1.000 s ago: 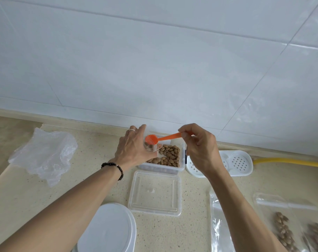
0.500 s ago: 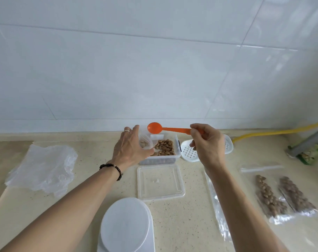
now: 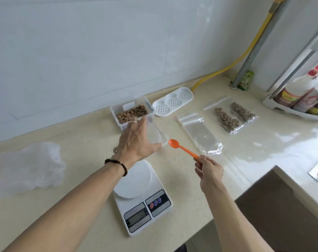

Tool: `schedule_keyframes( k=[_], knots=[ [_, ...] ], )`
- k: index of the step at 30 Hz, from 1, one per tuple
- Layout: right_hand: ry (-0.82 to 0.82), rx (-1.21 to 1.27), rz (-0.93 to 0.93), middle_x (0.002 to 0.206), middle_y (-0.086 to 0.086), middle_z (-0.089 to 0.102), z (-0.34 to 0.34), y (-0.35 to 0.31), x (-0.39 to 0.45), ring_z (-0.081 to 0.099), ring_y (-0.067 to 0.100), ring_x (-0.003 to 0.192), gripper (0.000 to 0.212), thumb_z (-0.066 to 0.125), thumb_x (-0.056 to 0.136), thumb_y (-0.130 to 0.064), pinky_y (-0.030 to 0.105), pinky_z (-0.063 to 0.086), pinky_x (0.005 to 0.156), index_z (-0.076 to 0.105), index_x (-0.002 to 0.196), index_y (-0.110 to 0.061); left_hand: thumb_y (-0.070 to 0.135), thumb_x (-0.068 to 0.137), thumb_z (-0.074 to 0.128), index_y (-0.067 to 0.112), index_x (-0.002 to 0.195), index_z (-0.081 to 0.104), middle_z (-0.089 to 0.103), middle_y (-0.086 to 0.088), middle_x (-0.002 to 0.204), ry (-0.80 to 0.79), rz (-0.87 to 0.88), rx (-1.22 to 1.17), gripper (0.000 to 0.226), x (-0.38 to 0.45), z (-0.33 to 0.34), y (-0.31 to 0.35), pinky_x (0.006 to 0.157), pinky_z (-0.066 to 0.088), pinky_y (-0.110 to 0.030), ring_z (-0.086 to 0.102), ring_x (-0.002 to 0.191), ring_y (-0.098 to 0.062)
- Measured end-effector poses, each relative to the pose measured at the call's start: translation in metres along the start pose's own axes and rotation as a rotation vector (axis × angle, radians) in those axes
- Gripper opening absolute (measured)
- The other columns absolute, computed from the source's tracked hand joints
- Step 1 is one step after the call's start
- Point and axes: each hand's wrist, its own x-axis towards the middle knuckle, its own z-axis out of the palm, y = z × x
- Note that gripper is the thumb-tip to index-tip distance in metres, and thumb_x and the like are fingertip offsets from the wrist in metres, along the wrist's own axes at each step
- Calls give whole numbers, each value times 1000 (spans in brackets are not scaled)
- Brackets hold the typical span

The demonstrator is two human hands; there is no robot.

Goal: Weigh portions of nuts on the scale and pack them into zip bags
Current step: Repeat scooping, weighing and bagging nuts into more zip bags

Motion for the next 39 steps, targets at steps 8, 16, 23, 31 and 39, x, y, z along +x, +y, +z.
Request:
schedule_keyframes(
  k=[8, 16, 23, 31, 39],
  knots=[
    [41, -263, 4, 87, 10, 71, -23, 51, 13, 55, 17, 67, 10, 62, 84, -5, 28, 47, 60, 70, 86, -11, 65, 66, 65, 14, 142, 28, 42, -22, 133, -107, 94, 131, 99, -33, 8, 26, 93, 45, -43, 46, 118, -34],
    [38, -846, -255, 97, 1, 66, -18, 29, 16, 56, 24, 104, 16, 59, 85, -24, 39, 48, 90, 69, 95, -18, 63, 65, 69, 14, 137, 32, 47, -16, 121, -64, 142, 118, 95, -37, 9, 26, 88, 47, -39, 50, 107, -31],
    [-607, -738, -629, 74, 5, 68, 45, -48, -54, 55, 11, 63, 28, 63, 91, -34, 24, 44, 59, 73, 81, -9, 80, 56, 57, 20, 144, 22, 43, -11, 126, -62, 120, 34, 113, -38, -6, 16, 87, 49, -36, 48, 115, -28],
    [-824, -759, -575, 81, 3, 74, 75, -50, -59, 67, 12, 68, 18, 51, 98, -7, 29, 56, 68, 65, 89, -13, 61, 75, 70, 28, 153, 5, 40, -1, 133, -141, 115, -165, 107, -42, -23, -26, 95, 45, -33, 47, 118, -16],
    [-802, -700, -416, 89, 15, 73, 84, -41, -32, 66, 18, 68, 12, 55, 98, -7, 28, 55, 65, 66, 97, -4, 19, 93, 58, 22, 103, 59, 64, 4, 84, -280, -93, -383, 11, -44, -3, -80, 69, 45, -18, 60, 79, -13]
  ],
)
